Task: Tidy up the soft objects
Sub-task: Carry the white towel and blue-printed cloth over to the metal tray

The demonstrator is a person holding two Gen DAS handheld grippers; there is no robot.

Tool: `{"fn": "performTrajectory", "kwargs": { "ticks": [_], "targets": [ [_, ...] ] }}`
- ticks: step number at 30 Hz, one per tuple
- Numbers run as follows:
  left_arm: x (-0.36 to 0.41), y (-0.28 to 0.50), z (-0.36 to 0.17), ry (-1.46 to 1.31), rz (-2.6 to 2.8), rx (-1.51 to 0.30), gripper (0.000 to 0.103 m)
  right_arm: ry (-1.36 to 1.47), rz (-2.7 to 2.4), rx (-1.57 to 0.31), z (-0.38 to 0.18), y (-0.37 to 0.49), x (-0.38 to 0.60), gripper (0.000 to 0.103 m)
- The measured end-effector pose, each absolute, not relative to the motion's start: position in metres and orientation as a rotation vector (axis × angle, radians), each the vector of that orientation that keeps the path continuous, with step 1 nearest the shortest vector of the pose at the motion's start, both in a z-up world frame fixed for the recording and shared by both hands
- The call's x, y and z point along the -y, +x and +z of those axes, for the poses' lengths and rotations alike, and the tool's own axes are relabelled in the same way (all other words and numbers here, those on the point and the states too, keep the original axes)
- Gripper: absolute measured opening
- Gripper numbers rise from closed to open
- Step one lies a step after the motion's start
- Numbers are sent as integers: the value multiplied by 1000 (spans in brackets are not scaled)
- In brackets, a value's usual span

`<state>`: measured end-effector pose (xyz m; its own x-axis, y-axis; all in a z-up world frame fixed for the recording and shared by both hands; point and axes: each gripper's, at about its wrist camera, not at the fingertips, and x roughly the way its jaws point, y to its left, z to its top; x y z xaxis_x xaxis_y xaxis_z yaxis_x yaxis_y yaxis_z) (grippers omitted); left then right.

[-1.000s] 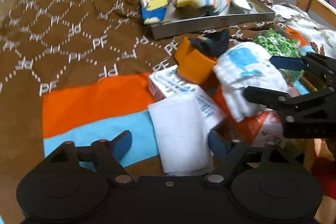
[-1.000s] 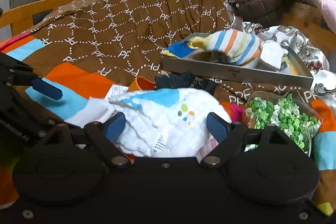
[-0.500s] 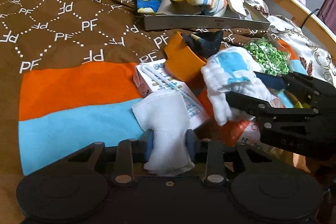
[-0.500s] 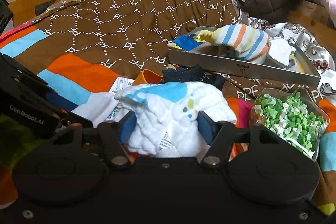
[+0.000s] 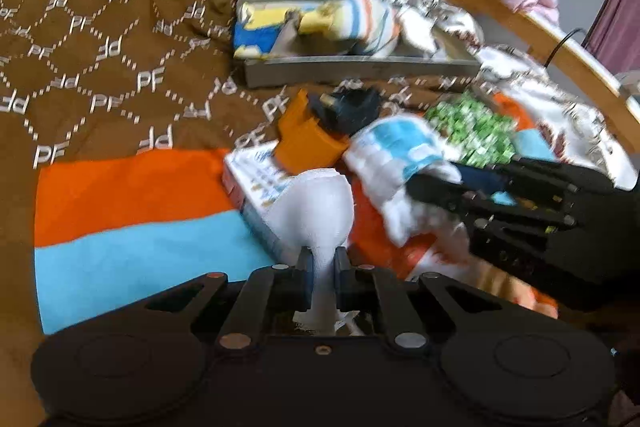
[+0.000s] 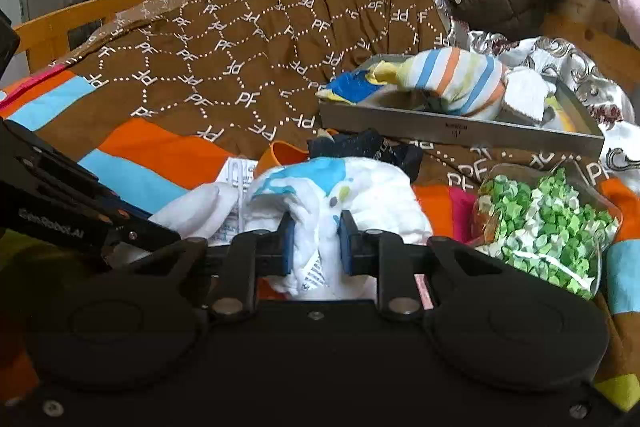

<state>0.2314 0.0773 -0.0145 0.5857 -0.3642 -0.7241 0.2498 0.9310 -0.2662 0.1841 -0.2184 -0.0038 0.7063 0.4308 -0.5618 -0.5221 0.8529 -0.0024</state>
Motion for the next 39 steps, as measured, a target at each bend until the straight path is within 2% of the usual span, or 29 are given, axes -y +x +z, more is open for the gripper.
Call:
{"fn": "performTrajectory", "kwargs": {
  "ticks": [10,18,28,39],
  "targets": [
    [-70,262,31,-192,-412,-655,10,-170,487,-543,38,177,240,11],
    [-49,333,58,-37,-419,-479,10,-250,382,-473,85,200,267,11],
    [-30,427,47,6,-308,-452,10,-285,353,-399,128,300,277,11],
    [-30,481,3,-28,-255,-519,10,-281,324,-472,94,425,233,12]
  ]
}}
